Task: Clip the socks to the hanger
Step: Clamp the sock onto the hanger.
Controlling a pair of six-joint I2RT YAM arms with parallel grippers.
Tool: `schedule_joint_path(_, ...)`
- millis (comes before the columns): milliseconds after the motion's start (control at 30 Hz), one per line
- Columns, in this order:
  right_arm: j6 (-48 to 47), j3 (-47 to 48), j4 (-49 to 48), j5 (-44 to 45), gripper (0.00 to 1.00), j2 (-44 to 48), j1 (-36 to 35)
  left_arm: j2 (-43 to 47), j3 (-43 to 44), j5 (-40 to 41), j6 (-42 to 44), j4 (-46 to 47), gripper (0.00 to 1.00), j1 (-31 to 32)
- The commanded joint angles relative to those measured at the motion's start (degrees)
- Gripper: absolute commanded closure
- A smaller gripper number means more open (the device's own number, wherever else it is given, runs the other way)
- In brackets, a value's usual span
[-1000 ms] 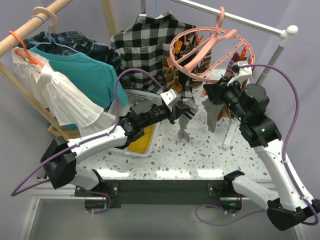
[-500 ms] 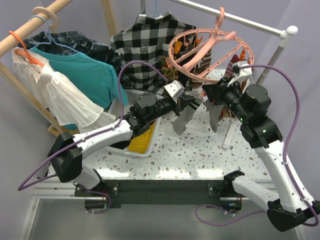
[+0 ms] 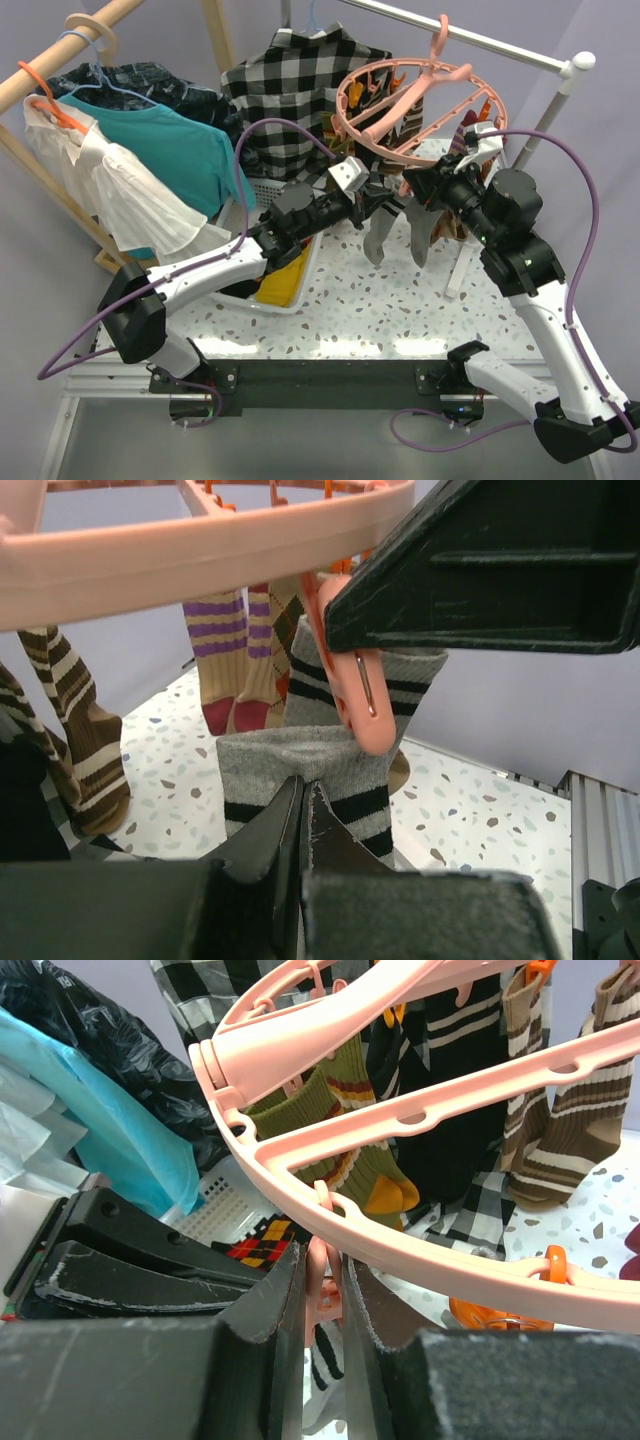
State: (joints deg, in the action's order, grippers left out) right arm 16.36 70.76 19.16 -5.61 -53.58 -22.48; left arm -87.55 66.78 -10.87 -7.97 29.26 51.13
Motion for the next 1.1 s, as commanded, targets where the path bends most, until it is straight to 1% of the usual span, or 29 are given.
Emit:
schedule_joint_path(0, -1.2, -0.1, -3.1, -1.9, 0.89, 0.6, -0.2, -0.1, 3.4, -1.3, -1.7, 5.5, 1.00, 0.0)
schedule_joint_path(433, -1.4, -0.5, -3.7, -3.3, 0.89, 1.0, -0.2, 0.2, 4.6, -1.6, -5.1, 8.9, 1.00, 0.0)
schedule_joint_path(500, -1.4, -0.5, -3.7, -3.2, 0.89, 1.1, -0.3, 0.1, 4.8, -1.9, -5.6, 9.1, 1.00, 0.0)
schedule_joint_path(533, -1.5, -0.5, -3.6, -3.2, 0.86, 1.2, -0.2, 0.0, 4.9, -2.0, -5.7, 9.1, 1.00, 0.0)
schedule_joint_path(567, -1.5, -0.5, -3.7, -3.2, 0.82, 1.3, -0.2, -0.1, 4.9, -2.0, -5.7, 9.1, 1.00, 0.0)
schedule_joint_path(600, -1.8, -0.4, -3.7, -3.2, 0.67, 1.4, -0.2, -0.1, 5.0, -2.0, -5.7, 9.0, 1.00, 0.0)
schedule_joint_path(667, -1.8, -0.5, -3.6, -3.0, 0.55, 1.6, -0.3, -0.2, 5.0, -2.0, -5.8, 9.0, 1.00, 0.0)
schedule_joint_path(700, -1.9, -0.5, -3.5, -2.9, 0.43, 1.7, -0.2, -0.2, 4.9, -2.0, -5.8, 8.9, 1.00, 0.0)
schedule_joint_path(800, -2.0, -0.4, -3.3, -2.2, 0.29, 2.3, -0.2, 0.0, 4.7, -1.8, -5.7, 8.7, 1.00, 0.0)
schedule_joint_path(833, -2.0, -0.4, -3.2, -1.8, 0.22, 2.5, -0.3, -0.1, 4.6, -1.6, -5.7, 8.5, 1.00, 0.0)
schedule_joint_path(867, -2.0, -0.2, -2.9, -1.8, 0.20, 2.9, -0.3, 0.0, 4.6, -1.5, -5.7, 8.4, 0.98, 0.0)
schedule_joint_path(900, -2.2, 0.0, -2.8, -1.8, 0.17, 2.9, -0.2, 0.0, 4.5, -1.5, -5.7, 8.4, 0.92, 0.0)
schedule_joint_path(933, -2.3, 0.3, -2.6, -1.7, 0.14, 3.1, -0.2, -0.1, 4.5, -1.4, -5.7, 8.3, 0.89, 0.0)
schedule_joint_path(967, -2.3, 0.6, -2.2, -1.5, 0.13, 3.3, -0.3, 0.1, 4.4, -1.3, -5.6, 8.3, 0.86, 0.1)
schedule_joint_path(1000, -2.6, 0.9, -2.0, -1.6, 0.11, 3.6, -0.2, 0.2, 4.2, -1.1, -5.5, 8.1, 0.79, 0.0)
schedule_joint_path(1067, -2.7, 1.5, -1.2, -1.3, 0.08, 4.1, -0.3, 0.7, 4.0, -0.3, -5.3, 7.8, 0.68, 0.0)
